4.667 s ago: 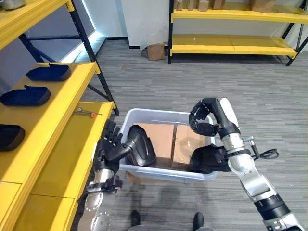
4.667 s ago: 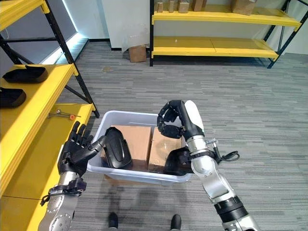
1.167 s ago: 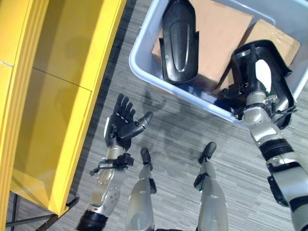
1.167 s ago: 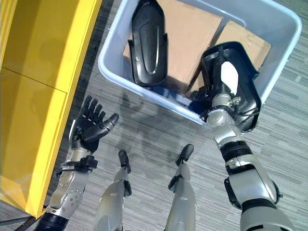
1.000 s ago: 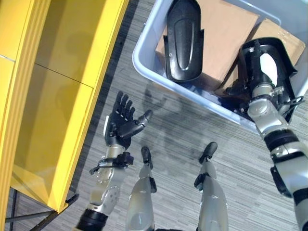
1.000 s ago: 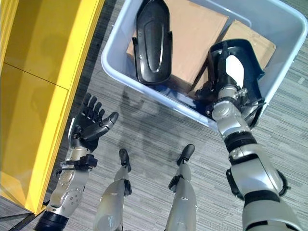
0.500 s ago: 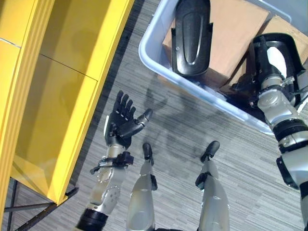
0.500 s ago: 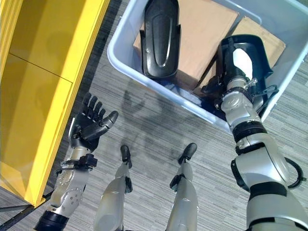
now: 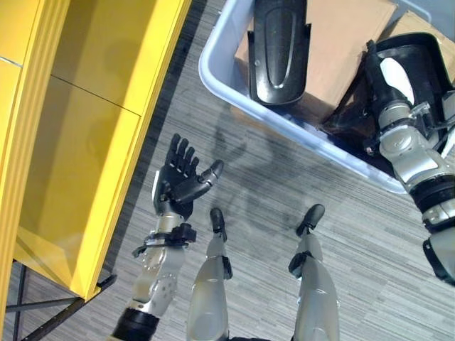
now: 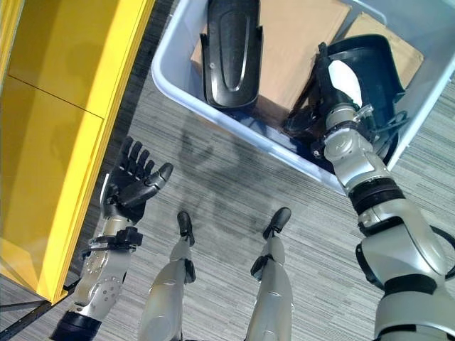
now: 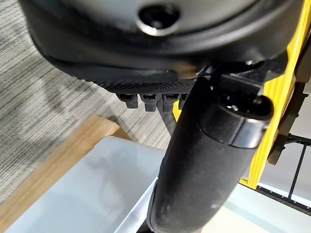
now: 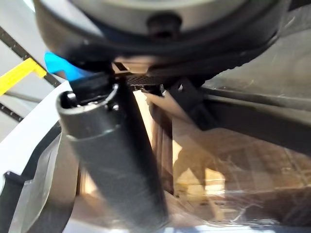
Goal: Move parts from the plastic box to the shelf.
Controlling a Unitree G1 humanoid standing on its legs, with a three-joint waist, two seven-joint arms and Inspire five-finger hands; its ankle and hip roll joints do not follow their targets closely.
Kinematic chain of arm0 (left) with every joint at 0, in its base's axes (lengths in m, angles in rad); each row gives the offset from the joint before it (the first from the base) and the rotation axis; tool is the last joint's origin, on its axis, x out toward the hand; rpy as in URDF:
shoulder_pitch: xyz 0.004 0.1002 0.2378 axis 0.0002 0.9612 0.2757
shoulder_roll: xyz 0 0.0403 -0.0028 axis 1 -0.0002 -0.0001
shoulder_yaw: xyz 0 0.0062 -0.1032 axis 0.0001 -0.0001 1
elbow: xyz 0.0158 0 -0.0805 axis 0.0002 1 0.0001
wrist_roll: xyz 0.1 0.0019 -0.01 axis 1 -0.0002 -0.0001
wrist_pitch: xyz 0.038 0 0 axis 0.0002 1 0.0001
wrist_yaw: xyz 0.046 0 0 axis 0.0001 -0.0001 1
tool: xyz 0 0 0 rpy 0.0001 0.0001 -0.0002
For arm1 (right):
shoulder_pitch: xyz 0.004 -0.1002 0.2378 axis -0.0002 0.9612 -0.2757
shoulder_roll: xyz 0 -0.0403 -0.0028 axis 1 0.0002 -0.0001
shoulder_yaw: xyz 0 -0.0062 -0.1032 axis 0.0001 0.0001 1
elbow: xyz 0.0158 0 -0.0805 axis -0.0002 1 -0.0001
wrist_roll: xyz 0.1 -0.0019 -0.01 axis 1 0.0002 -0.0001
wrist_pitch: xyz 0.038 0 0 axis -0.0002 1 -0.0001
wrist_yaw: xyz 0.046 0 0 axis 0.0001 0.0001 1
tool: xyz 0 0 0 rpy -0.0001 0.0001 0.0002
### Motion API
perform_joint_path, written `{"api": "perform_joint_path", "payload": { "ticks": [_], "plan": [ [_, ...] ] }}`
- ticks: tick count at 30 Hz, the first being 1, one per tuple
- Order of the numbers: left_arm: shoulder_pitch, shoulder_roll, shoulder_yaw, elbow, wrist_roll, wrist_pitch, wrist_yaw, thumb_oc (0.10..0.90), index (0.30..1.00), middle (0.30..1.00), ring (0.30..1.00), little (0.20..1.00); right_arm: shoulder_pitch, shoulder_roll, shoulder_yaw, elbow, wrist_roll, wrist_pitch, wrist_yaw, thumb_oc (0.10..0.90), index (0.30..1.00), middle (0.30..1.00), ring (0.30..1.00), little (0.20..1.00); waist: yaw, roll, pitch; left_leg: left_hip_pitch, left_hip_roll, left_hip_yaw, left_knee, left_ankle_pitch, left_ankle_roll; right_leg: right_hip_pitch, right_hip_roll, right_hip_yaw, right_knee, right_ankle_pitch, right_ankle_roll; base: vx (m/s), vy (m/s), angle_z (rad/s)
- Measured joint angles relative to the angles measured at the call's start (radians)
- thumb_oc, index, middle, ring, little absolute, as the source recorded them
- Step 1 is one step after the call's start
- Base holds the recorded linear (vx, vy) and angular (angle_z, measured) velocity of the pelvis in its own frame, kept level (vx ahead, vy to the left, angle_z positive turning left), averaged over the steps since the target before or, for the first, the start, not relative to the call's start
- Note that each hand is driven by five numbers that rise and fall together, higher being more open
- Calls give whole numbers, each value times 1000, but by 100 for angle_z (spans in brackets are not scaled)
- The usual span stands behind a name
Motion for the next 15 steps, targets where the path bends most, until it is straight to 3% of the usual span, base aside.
{"api": "perform_joint_path", "payload": {
  "ticks": [4, 9, 15],
  "plan": [
    [7, 1, 22, -8, -1, -8, -1, 900, 1000, 1000, 1000, 1000, -50, -117, 197, -105, -231, 3, 68, 900, 1000, 1000, 1000, 1000, -7, 0, 0, -3, 1, 0, 0, 0, 0, -3, 1, -2, 0, 0, 0, 2, -2, 0],
    [10, 2, 41, -29, -4, -12, -21, 900, 1000, 1000, 1000, 1000, -194, -168, 409, -125, -469, -33, 161, 900, 1000, 1000, 1000, 1000, -9, 0, 0, -2, 10, -3, -5, 8, -7, -2, 10, -5, 0, 1, -2, 0, 0, 0],
    [13, 2, 38, -28, -3, -12, -36, 900, 1000, 1000, 1000, 1000, -242, -203, 481, -158, -631, -84, 210, 900, 1000, 1000, 1000, 1000, -8, 0, 0, 0, 13, -5, -6, 12, -8, -2, 12, -6, 5, 0, -4, 0, 3, 0]
  ]
}}
